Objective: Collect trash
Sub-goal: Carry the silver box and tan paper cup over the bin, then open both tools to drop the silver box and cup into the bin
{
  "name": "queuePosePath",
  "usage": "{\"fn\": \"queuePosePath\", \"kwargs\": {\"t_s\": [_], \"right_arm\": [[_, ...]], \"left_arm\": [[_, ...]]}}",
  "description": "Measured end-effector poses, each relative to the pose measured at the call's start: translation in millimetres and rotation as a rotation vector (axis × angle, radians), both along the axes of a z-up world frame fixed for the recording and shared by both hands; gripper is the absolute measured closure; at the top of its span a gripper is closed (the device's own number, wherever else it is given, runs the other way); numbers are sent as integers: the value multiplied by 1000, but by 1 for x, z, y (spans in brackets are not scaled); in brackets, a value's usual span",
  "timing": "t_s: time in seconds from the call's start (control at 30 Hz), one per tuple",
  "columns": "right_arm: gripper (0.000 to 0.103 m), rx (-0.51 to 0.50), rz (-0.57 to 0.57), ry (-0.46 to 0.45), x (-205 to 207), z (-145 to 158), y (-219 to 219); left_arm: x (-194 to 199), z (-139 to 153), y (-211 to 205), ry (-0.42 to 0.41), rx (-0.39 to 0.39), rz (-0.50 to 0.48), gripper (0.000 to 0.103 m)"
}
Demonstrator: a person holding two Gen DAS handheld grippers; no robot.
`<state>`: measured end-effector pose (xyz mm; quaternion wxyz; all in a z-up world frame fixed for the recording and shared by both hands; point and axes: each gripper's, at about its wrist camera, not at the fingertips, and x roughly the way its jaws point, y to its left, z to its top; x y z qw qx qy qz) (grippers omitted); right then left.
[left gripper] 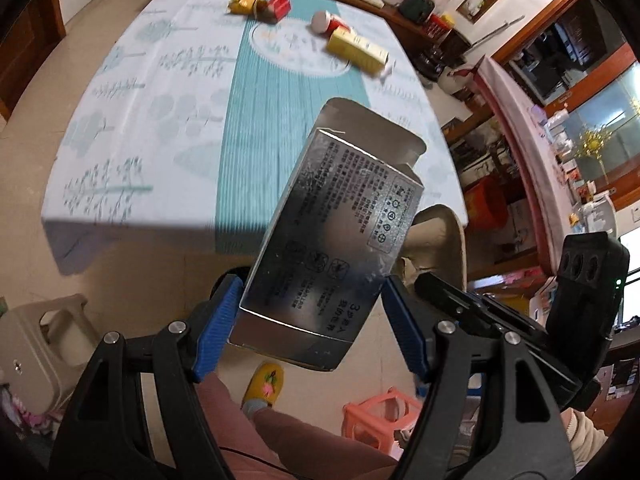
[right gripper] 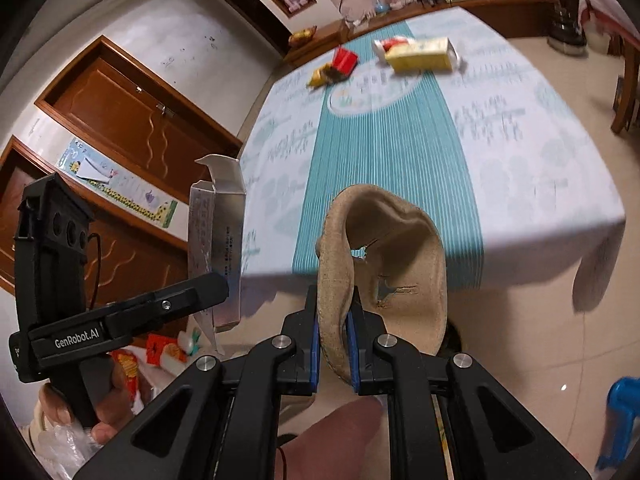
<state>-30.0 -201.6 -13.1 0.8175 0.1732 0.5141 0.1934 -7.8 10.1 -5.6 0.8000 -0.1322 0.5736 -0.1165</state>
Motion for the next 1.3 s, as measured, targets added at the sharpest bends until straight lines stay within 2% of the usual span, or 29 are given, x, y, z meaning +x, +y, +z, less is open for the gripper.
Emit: {"fn": "queuePosePath", "kwargs": {"t_s": [0.23,0.5,0.67,0.97,1.17,1.2,1.23,1.27,1.3], "right_arm": [[92,33,-10,69,-37,-32,4],[92,33,-68,188,-64,-109,13],[92,21,-118,225,-70,-183,18],[92,5,-179,284,-67,-330,24],[92,0,-173,320,-54,-405,35],[87,-11,-183,333,-52,-417,36],[72,-16,-191,341,-52,-423,36],[62,-19,-200,348,-48,-432,36],[47,-21,-210,348,-47,-436,36]], "left_arm": [[-15,-37,-2,82,36,-27,34],[-28,-125,-2,171,54,-89,34],[-27,-197,-1,179,58,-121,34],[-16,-330,9,204,65,-121,33],[-4,-395,17,257,76,-115,30],[-4,-402,18,272,75,-115,29],[-3,-411,19,290,81,-114,21],[-3,-415,19,297,91,-111,11],[-1,-420,20,302,107,-105,7]]}}
